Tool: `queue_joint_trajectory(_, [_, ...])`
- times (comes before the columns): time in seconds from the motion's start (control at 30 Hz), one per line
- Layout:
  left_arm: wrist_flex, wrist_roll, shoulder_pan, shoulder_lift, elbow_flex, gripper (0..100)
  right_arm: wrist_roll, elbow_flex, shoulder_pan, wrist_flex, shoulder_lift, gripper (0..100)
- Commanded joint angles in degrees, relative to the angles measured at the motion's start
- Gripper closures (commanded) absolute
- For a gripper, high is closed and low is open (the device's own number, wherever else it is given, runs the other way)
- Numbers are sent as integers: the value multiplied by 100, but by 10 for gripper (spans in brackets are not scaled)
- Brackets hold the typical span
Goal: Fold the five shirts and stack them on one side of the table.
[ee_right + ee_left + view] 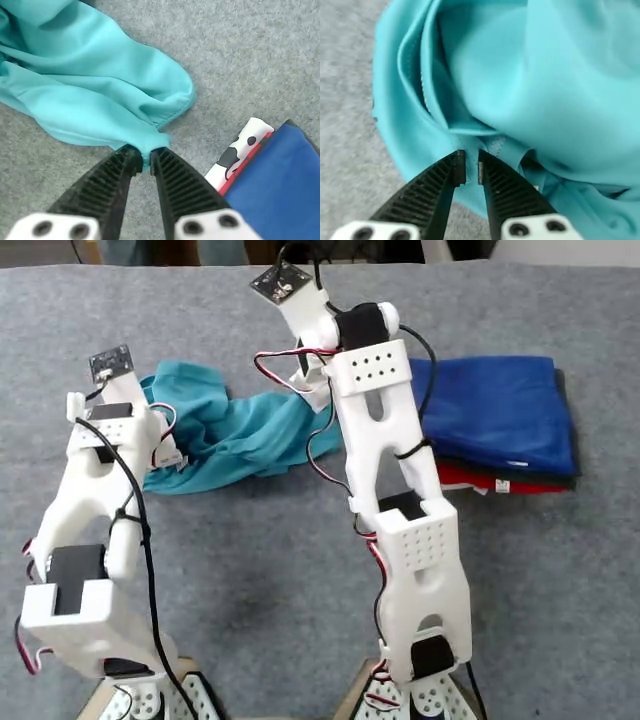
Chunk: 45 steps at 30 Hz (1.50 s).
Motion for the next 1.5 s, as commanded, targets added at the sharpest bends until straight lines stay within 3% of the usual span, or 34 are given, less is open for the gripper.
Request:
queue_joint_trajectory(0.0, [18, 26, 4, -9, -295, 973, 44, -13, 0, 35, -374, 983])
queue_joint_trajectory(0.3, [1398, 44, -145, -360, -1253, 970, 53, 75, 0, 35, -374, 983])
queue_joint_trajectory(0.43, [1591, 44, -75, -475, -1490, 962, 53, 101, -35, 35, -374, 983])
queue_joint_trajectory(0.63, [1565, 53, 22, -466, -1481, 761, 53, 101, -35, 35, -382, 983])
queue_joint_trajectory(0.73, [1547, 44, 22, -378, -1473, 748, 53, 101, -35, 35, -382, 983])
queue_joint_trajectory(0.97, [1354, 35, -57, 659, -1508, 766, 53, 101, -35, 26, -382, 983])
queue_joint_trajectory(1.17, [1310, 44, -453, 888, -1965, 979, 53, 101, -35, 18, -382, 983])
queue_joint_trajectory(1.47, [2365, 35, -831, 211, -2343, 970, 53, 101, -18, 0, -374, 983])
